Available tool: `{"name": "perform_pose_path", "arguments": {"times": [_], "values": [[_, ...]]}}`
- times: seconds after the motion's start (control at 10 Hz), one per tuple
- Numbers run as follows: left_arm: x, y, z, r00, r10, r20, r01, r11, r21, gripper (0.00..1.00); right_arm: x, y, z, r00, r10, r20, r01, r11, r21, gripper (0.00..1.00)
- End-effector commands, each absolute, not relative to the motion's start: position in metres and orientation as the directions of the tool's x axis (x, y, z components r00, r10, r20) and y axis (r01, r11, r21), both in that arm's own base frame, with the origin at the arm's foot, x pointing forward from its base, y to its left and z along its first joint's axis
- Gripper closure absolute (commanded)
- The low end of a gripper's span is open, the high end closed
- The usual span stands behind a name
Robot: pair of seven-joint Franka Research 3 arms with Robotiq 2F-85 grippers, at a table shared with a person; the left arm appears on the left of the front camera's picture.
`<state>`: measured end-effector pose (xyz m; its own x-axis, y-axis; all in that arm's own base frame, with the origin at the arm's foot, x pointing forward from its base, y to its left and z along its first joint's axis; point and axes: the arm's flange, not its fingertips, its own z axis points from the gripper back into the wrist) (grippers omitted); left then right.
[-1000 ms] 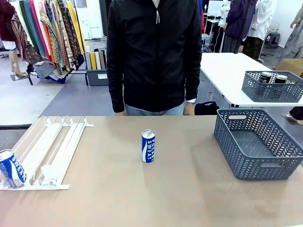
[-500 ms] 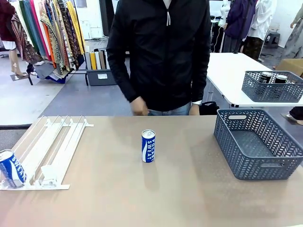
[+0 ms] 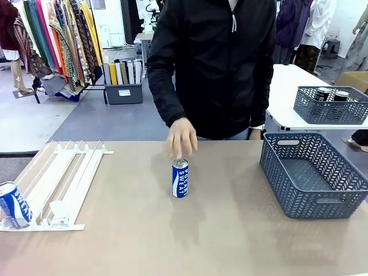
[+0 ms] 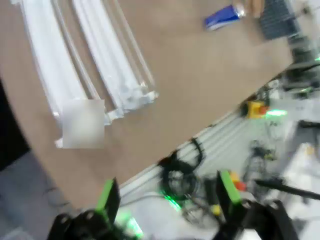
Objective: Retrieve and store the cans from the dispenser.
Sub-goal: Pick up one can from the Automatic Can Dispenser and place it in the middle of the table.
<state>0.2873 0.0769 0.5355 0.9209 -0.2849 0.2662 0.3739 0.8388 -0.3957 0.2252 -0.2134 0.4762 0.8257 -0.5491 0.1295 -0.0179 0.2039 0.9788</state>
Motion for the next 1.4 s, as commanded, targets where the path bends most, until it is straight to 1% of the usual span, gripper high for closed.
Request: {"name": "perform_pose_path", "arguments": {"times": [0.0, 0.1, 0.2, 0.3, 0.4, 0.5, 0.7, 0.8, 0.9, 1.1, 1.2, 1.3], "values": [[0.308, 0.052, 0.513, 0.902, -0.388, 0.191, 0.410, 0.907, -0.094, 0.00, 0.227, -0.214, 0.478, 0.821, -0.550, 0.154, -0.051, 0.197, 0.979, 0.00], [0.314, 0.042, 0.507, 0.895, -0.434, 0.103, 0.440, 0.897, -0.041, 0.00, 0.227, -0.214, 0.478, 0.821, -0.550, 0.154, -0.051, 0.197, 0.979, 0.00], [0.319, 0.040, 0.503, 0.921, -0.388, 0.036, 0.388, 0.922, 0.014, 0.00, 0.227, -0.214, 0.478, 0.821, -0.550, 0.154, -0.051, 0.197, 0.979, 0.00], [0.324, 0.044, 0.501, 0.956, -0.294, 0.007, 0.293, 0.955, 0.050, 0.00, 0.227, -0.214, 0.478, 0.821, -0.550, 0.154, -0.051, 0.197, 0.979, 0.00], [0.329, 0.048, 0.507, 0.974, -0.214, 0.069, 0.216, 0.976, -0.021, 0.00, 0.227, -0.214, 0.478, 0.821, -0.550, 0.154, -0.051, 0.197, 0.979, 0.00], [0.321, 0.031, 0.504, 0.916, -0.398, 0.055, 0.397, 0.917, 0.032, 0.00, 0.227, -0.214, 0.478, 0.821, -0.550, 0.154, -0.051, 0.197, 0.979, 0.00], [0.321, 0.031, 0.504, 0.916, -0.398, 0.055, 0.397, 0.917, 0.032, 0.00, 0.227, -0.214, 0.478, 0.821, -0.550, 0.154, -0.051, 0.197, 0.979, 0.00], [0.326, 0.035, 0.500, 0.937, -0.347, 0.043, 0.346, 0.938, 0.025, 0.00, 0.227, -0.214, 0.478, 0.821, -0.550, 0.154, -0.051, 0.197, 0.979, 0.00], [0.329, 0.033, 0.483, 0.953, -0.302, 0.038, 0.299, 0.952, 0.061, 0.00, 0.227, -0.214, 0.478, 0.821, -0.550, 0.154, -0.051, 0.197, 0.979, 0.00], [0.329, 0.039, 0.467, 0.966, -0.246, 0.083, 0.243, 0.969, 0.046, 0.00, 0.227, -0.214, 0.478, 0.821, -0.550, 0.154, -0.051, 0.197, 0.979, 0.00], [0.329, 0.040, 0.458, 0.971, -0.213, 0.113, 0.206, 0.976, 0.069, 0.00, 0.227, -0.214, 0.478, 0.821, -0.550, 0.154, -0.051, 0.197, 0.979, 0.00], [0.330, 0.040, 0.447, 0.970, -0.199, 0.141, 0.192, 0.979, 0.063, 0.00, 0.227, -0.214, 0.478, 0.821, -0.550, 0.154, -0.051, 0.197, 0.979, 0.00]]}}
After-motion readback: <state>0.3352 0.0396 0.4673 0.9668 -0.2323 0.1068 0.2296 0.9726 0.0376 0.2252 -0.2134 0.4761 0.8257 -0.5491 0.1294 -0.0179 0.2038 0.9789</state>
